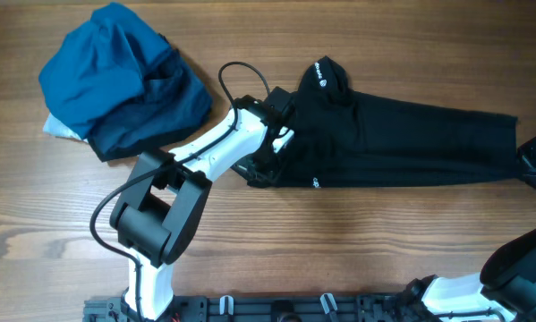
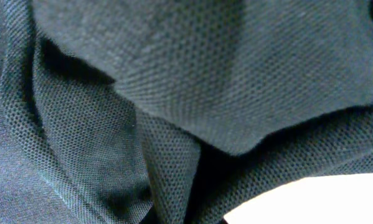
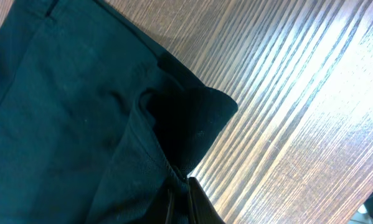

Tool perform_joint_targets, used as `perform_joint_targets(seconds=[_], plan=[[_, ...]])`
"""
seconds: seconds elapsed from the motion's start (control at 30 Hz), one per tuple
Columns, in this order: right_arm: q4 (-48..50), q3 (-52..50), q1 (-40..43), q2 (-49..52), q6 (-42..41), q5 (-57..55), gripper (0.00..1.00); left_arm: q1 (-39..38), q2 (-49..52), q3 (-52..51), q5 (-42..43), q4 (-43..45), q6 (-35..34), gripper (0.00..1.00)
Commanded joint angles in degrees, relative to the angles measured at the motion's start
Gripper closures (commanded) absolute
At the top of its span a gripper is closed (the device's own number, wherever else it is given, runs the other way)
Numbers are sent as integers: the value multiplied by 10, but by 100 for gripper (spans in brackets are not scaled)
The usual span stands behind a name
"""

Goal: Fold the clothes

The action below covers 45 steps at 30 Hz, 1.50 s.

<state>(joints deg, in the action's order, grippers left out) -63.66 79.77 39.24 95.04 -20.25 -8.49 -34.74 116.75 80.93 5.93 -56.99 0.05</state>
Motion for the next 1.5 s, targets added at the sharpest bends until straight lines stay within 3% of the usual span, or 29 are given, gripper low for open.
perform_joint_targets(seconds=[0.0, 0.13, 0.27, 0.37, 0.53, 0.63, 0.8, 0.83, 0.9, 1.07, 1.17, 1.23, 1.3, 1.33, 1.47], plan=[[7, 11, 3, 4, 10, -10, 89, 5, 4, -3, -8, 0, -5, 96], [51, 11, 1, 4, 38, 62, 49, 5, 4, -3, -8, 4, -6, 96], [44, -4, 1, 6, 22, 75, 44, 5, 4, -3, -9, 2, -6, 95], [79, -74, 1, 17, 6, 75, 42, 5, 4, -3, -9, 2, -5, 94], [113, -179, 2, 47, -16, 82, 43, 5, 4, -3, -8, 2, -5, 93], [118, -184, 2, 49, -24, 81, 43, 5, 4, -3, -9, 2, -5, 92], [130, -186, 2, 49, -28, 70, 66, 5, 4, -3, -8, 8, -5, 92], [145, -185, 2, 49, -29, 74, 83, 5, 4, -3, -9, 8, -5, 92], [146, -165, 4, 49, -24, 106, 94, 5, 4, -3, -9, 6, -5, 93], [84, -65, 6, 48, 7, 152, 96, 5, 4, -3, -9, -2, -5, 93], [107, -63, 6, 49, 6, 152, 96, 5, 4, -3, -9, -2, -5, 93], [126, -64, 6, 50, 1, 152, 89, 5, 4, -3, -9, -2, -5, 93], [115, -64, 6, 52, 1, 152, 48, 5, 4, -3, -9, -2, -5, 93], [99, -64, 6, 52, 5, 149, 39, 5, 4, -3, -9, -2, -5, 93], [58, -82, 6, 52, -10, 76, 37, 5, 4, -3, -8, 0, -6, 92]])
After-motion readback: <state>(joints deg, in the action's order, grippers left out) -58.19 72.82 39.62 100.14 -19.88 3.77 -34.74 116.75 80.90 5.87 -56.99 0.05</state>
